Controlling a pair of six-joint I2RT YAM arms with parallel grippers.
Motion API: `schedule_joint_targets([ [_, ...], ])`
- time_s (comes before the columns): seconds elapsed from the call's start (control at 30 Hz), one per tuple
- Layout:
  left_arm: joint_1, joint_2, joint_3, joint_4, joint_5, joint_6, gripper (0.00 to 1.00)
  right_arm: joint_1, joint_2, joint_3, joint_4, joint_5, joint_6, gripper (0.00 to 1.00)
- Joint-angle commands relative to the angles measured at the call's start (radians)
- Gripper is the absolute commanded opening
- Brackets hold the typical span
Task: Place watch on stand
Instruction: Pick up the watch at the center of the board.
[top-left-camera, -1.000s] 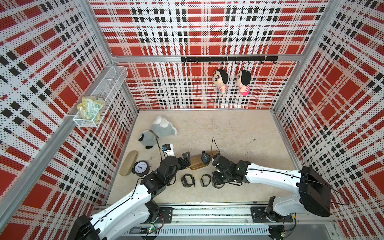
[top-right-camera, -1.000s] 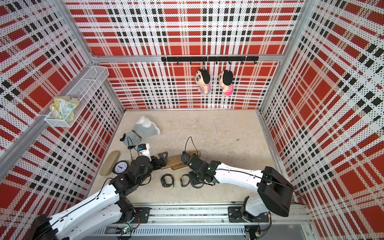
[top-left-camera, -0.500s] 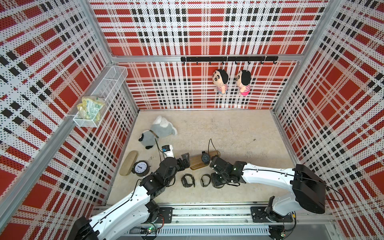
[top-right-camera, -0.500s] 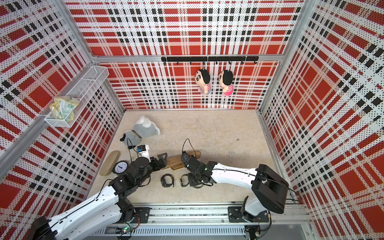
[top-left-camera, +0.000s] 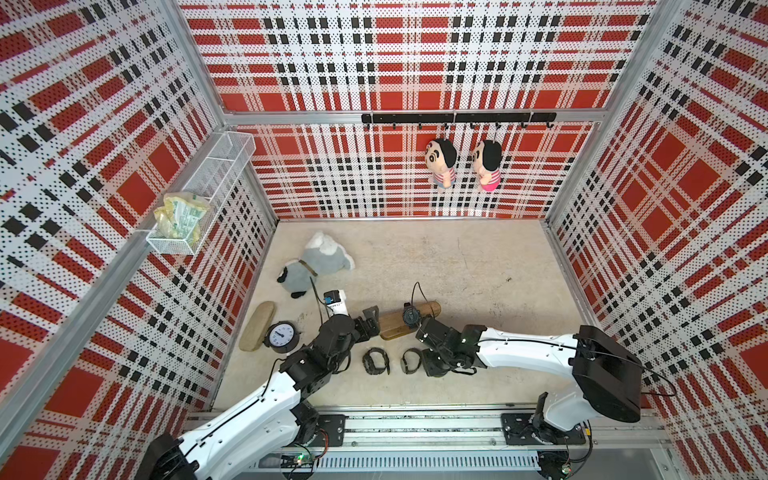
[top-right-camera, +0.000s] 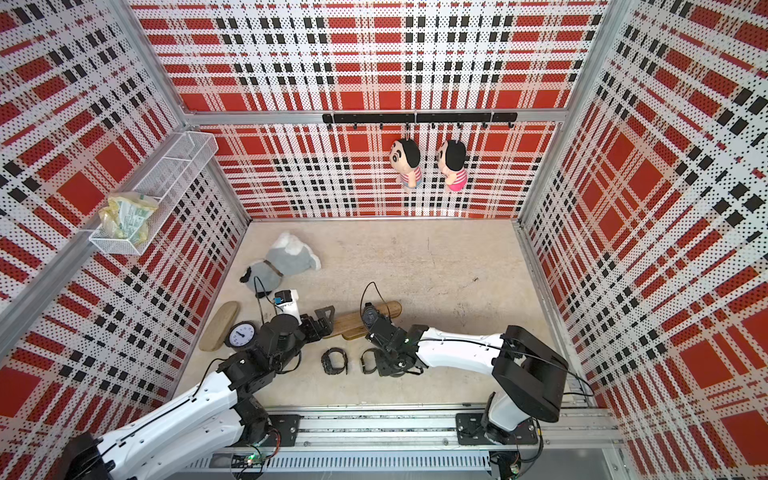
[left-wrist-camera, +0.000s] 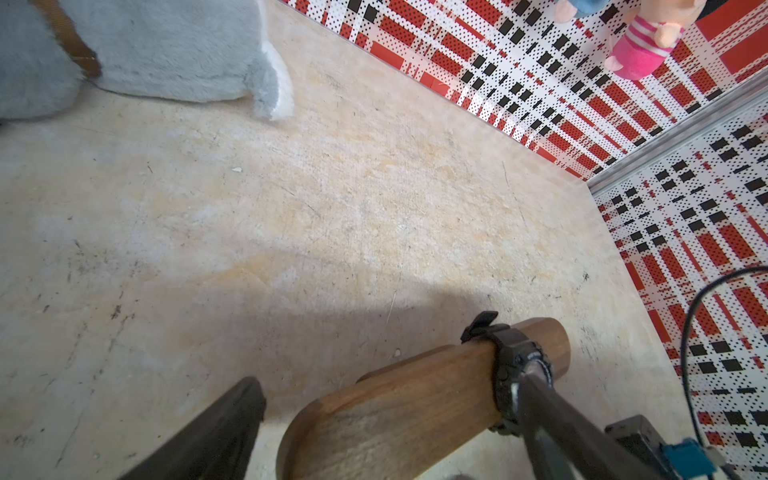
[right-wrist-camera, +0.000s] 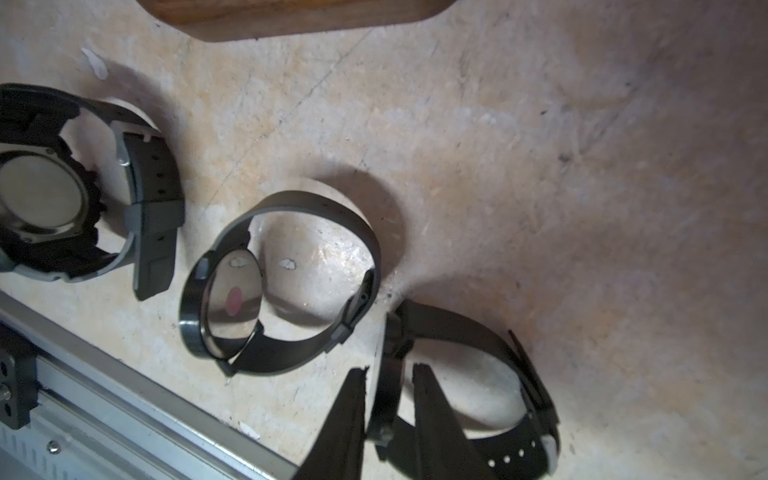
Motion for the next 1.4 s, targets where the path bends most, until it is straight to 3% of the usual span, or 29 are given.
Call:
schedule_joint_targets([
  [0.0,-0.004,-0.008,-0.005,-0.013,0.002,0.001,0.98,0.008,0.019,0.027,-0.005,0.025,0.002,0.21],
  [0.2,-0.004,-0.009,0.002,-0.009,0.015,0.0,0.98,0.008,-0.033,0.045,-0.057,0.062,0.013,0.0],
  [0.37,-0.004,0.004,0.031,0.044,0.079,-0.005,0.98,-0.009,-0.176,0.071,-0.151,0.11,-0.003,0.0],
  [0.47,-0.006,0.028,0.057,0.107,0.156,0.001,0.98,-0.074,-0.301,0.064,-0.158,0.078,-0.027,0.0],
  [0.6,-0.01,0.066,0.079,0.212,0.283,0.006,0.98,-0.231,-0.458,0.047,-0.098,-0.055,-0.096,0.0],
  [0.8,-0.04,0.119,0.043,0.468,0.48,-0.049,0.99,-0.375,-0.519,0.124,-0.017,-0.289,-0.185,0.0],
  [1.13,-0.125,0.284,0.038,0.75,0.614,-0.117,0.92,-0.402,-0.524,0.14,0.29,-0.621,-0.113,0.0],
  [1.37,-0.121,0.335,0.02,0.929,0.674,-0.169,0.9,-0.402,-0.532,0.121,0.389,-0.718,-0.079,0.0],
])
